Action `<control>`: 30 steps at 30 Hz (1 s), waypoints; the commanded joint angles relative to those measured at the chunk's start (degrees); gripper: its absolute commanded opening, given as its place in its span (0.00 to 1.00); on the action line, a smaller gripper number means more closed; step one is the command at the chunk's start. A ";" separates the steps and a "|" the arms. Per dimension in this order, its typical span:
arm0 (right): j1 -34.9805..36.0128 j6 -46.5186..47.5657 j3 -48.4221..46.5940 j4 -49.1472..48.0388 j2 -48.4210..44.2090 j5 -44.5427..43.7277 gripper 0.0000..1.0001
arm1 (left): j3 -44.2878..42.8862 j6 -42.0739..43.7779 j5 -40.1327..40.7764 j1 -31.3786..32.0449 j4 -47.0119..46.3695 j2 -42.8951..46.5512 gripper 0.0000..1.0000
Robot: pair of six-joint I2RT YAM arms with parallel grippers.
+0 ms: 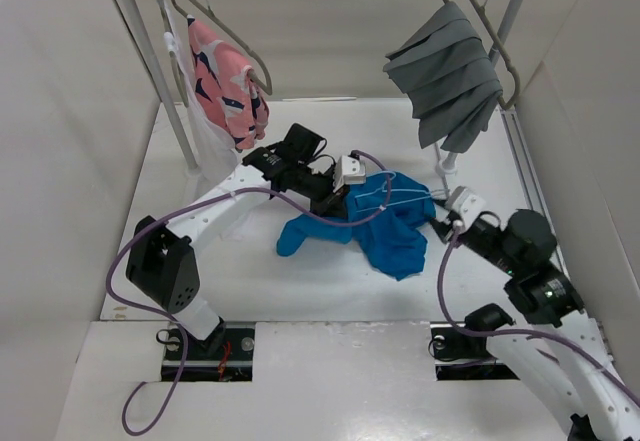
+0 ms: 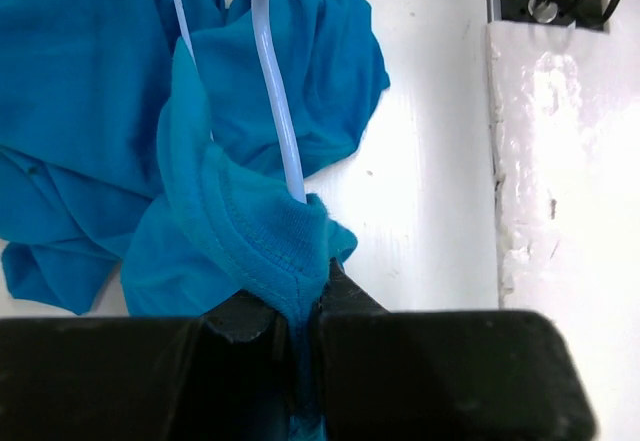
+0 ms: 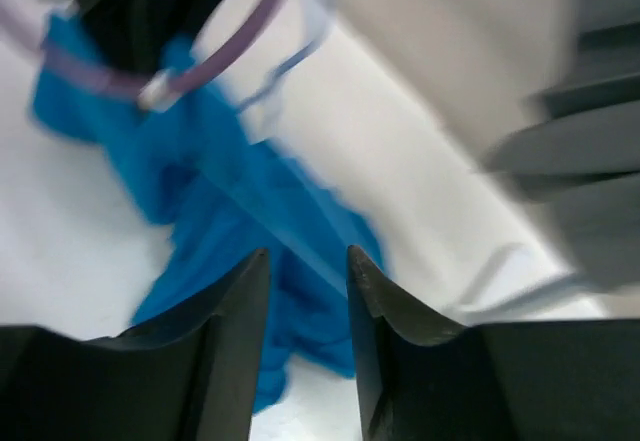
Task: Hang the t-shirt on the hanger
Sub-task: Place tshirt on hanger
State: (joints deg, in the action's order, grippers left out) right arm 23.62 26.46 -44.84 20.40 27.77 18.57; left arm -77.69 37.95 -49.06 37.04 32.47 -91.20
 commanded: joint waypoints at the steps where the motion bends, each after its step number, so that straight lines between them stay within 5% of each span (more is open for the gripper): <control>1: 4.40 -0.44 11.30 4.75 -1.64 9.54 0.41 | 0.26 -6.04 -2.01 -0.03 -3.02 3.57 0.00; 6: 11.62 -0.97 18.99 -7.55 -1.85 3.24 0.53 | 1.48 -6.05 -1.48 -0.65 -4.26 4.10 0.00; 11: 18.47 -2.46 19.70 -20.62 12.28 -10.74 0.61 | 1.49 -6.05 -0.86 -0.65 -4.26 4.10 0.00; 18: 20.24 -2.65 23.04 -39.63 25.13 -10.21 0.66 | 1.49 -6.58 -0.34 -0.65 -5.31 4.10 0.00; 30: 19.71 1.84 17.52 -48.97 48.68 -4.42 0.66 | -0.27 -8.51 -2.89 -1.18 -6.45 2.52 0.00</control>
State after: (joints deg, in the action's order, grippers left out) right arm 43.20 26.68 -23.42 -23.05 72.66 11.46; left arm -76.47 30.70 -49.50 36.53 28.05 -90.15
